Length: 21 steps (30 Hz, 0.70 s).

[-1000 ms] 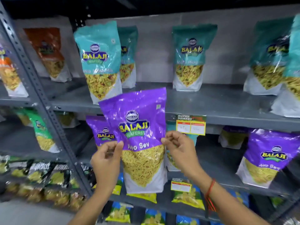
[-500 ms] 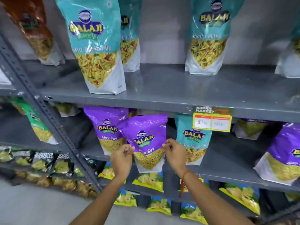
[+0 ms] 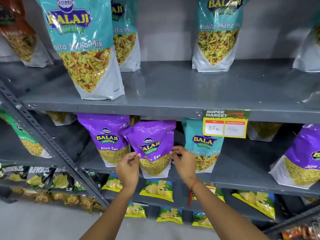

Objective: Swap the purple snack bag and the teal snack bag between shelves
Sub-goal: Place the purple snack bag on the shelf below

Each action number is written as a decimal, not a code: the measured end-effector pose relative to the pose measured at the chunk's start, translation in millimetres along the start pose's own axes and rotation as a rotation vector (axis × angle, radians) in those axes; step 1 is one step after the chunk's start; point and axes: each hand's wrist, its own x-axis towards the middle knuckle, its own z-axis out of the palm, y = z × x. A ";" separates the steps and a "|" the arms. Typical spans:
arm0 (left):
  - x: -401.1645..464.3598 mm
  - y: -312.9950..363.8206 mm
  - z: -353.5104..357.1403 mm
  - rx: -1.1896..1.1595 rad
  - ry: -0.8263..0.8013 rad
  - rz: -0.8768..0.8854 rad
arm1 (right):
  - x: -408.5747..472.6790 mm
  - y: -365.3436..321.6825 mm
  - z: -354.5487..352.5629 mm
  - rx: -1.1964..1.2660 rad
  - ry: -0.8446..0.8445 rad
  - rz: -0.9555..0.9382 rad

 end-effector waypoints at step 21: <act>-60.6 60.9 136.7 0.211 -0.313 0.169 | 21.1 58.4 -146.0 0.061 0.100 0.157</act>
